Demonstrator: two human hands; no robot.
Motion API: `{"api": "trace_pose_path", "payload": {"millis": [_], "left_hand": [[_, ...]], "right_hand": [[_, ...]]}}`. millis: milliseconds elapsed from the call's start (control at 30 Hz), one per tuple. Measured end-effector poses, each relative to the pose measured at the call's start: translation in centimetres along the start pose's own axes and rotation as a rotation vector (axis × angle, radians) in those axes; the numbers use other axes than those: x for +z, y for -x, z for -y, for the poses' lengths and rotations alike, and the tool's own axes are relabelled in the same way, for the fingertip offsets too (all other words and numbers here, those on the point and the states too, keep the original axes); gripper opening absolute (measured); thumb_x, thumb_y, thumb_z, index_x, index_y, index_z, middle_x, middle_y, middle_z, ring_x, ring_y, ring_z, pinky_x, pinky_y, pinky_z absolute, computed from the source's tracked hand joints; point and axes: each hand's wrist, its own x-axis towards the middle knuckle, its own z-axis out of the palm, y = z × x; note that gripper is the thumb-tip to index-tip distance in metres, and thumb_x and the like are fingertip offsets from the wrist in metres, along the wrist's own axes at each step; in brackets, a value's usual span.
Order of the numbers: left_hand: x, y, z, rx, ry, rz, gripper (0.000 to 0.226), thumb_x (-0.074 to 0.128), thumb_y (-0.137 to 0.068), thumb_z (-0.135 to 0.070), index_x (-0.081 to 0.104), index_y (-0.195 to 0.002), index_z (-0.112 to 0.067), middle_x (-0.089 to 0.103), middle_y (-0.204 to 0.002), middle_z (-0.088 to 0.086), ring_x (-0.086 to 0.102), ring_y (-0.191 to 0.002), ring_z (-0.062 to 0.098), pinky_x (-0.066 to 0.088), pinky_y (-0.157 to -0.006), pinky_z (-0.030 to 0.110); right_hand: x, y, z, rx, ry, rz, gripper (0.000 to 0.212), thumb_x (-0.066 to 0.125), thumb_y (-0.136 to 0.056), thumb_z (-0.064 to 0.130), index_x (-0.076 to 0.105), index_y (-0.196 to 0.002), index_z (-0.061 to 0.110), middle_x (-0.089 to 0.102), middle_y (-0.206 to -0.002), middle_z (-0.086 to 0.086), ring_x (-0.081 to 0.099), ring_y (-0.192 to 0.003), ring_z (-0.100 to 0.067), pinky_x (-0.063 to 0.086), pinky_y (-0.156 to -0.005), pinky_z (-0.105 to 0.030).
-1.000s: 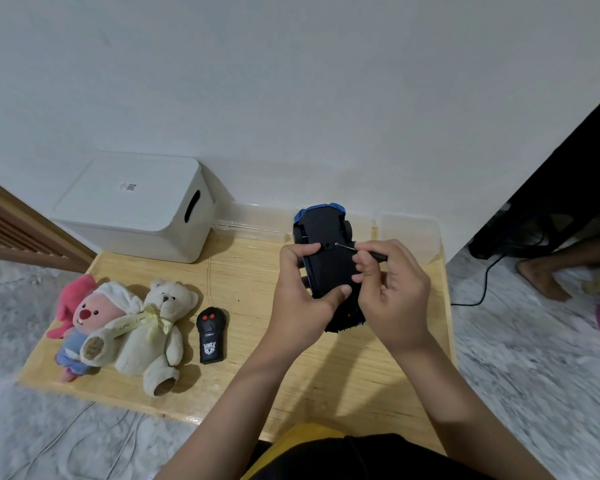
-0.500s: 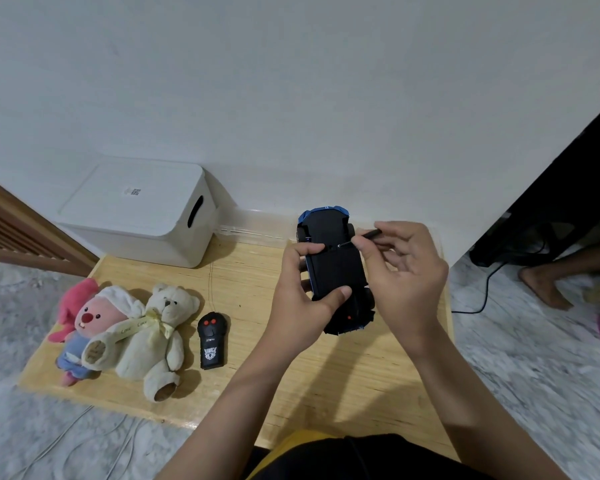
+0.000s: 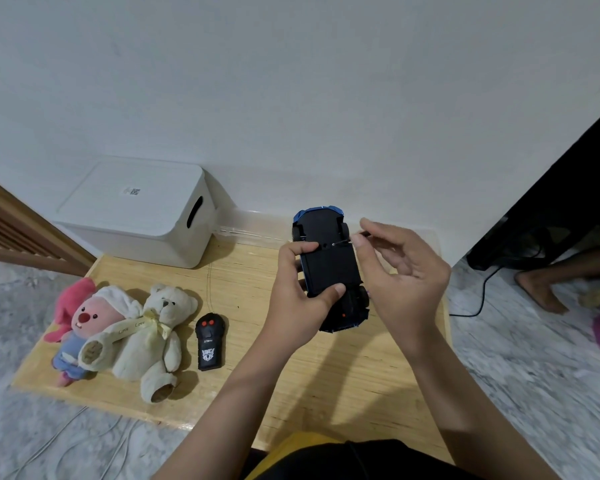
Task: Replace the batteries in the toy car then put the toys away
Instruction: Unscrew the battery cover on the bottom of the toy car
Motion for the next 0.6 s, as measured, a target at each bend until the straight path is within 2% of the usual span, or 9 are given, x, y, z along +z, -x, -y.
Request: {"api": "trace_pose_path", "payload": {"millis": [100, 167, 333, 433, 533, 600], "left_hand": [[0.05, 0.10, 0.16, -0.003, -0.005, 0.011, 0.056, 0.070, -0.079, 0.004, 0.041, -0.109, -0.035, 0.056, -0.114, 0.000, 0.061, -0.094, 0.022, 0.059, -0.074, 0.037], [0.11, 0.18, 0.29, -0.009, -0.005, 0.014, 0.056, 0.069, -0.080, 0.004, 0.041, -0.109, -0.035, 0.056, -0.114, 0.001, 0.061, -0.095, 0.023, 0.059, -0.075, 0.038], [0.07, 0.18, 0.56, -0.025, 0.009, -0.003, 0.054, 0.067, -0.080, 0.005, 0.042, -0.112, -0.031, 0.057, -0.113, 0.003, 0.063, -0.096, 0.028, 0.058, -0.079, 0.048], [0.13, 0.15, 0.59, -0.011, 0.020, 0.006, 0.055, 0.066, -0.080, 0.007, 0.042, -0.111, -0.031, 0.057, -0.114, 0.005, 0.062, -0.097, 0.029, 0.057, -0.079, 0.050], [0.24, 0.18, 0.69, -0.006, 0.028, 0.004, 0.055, 0.065, -0.080, 0.009, 0.042, -0.108, -0.033, 0.056, -0.113, 0.006, 0.062, -0.092, 0.027, 0.057, -0.077, 0.050], [0.23, 0.19, 0.79, -0.004, 0.028, 0.003, 0.056, 0.064, -0.080, 0.010, 0.042, -0.107, -0.034, 0.056, -0.112, 0.008, 0.062, -0.087, 0.023, 0.058, -0.074, 0.048]], "right_hand": [[0.10, -0.18, -0.05, -0.001, 0.010, -0.043, 0.015, 0.076, -0.076, 0.003, 0.069, -0.088, 0.007, 0.067, -0.081, -0.003, 0.068, -0.076, -0.013, 0.058, -0.071, -0.030], [0.23, -0.18, 0.11, 0.051, -0.029, -0.057, 0.020, 0.074, -0.077, -0.001, 0.067, -0.092, 0.010, 0.069, -0.085, -0.003, 0.070, -0.079, -0.015, 0.058, -0.074, -0.031], [0.08, 0.13, 0.29, 0.088, -0.072, 0.044, 0.018, 0.072, -0.078, -0.005, 0.068, -0.093, 0.004, 0.070, -0.089, -0.005, 0.071, -0.084, -0.016, 0.057, -0.079, -0.030], [0.23, 0.13, 0.14, 0.088, -0.098, 0.022, 0.022, 0.075, -0.076, -0.001, 0.070, -0.092, 0.014, 0.067, -0.085, -0.008, 0.068, -0.076, -0.024, 0.057, -0.073, -0.033], [0.52, 0.20, 0.13, 0.079, -0.082, -0.015, 0.026, 0.073, -0.078, -0.001, 0.069, -0.089, 0.022, 0.068, -0.084, -0.002, 0.068, -0.075, -0.020, 0.057, -0.072, -0.031], [0.52, 0.30, 0.16, 0.070, -0.060, -0.021, 0.025, 0.072, -0.078, -0.003, 0.067, -0.092, 0.017, 0.069, -0.085, 0.000, 0.069, -0.076, -0.017, 0.057, -0.073, -0.030]]}}
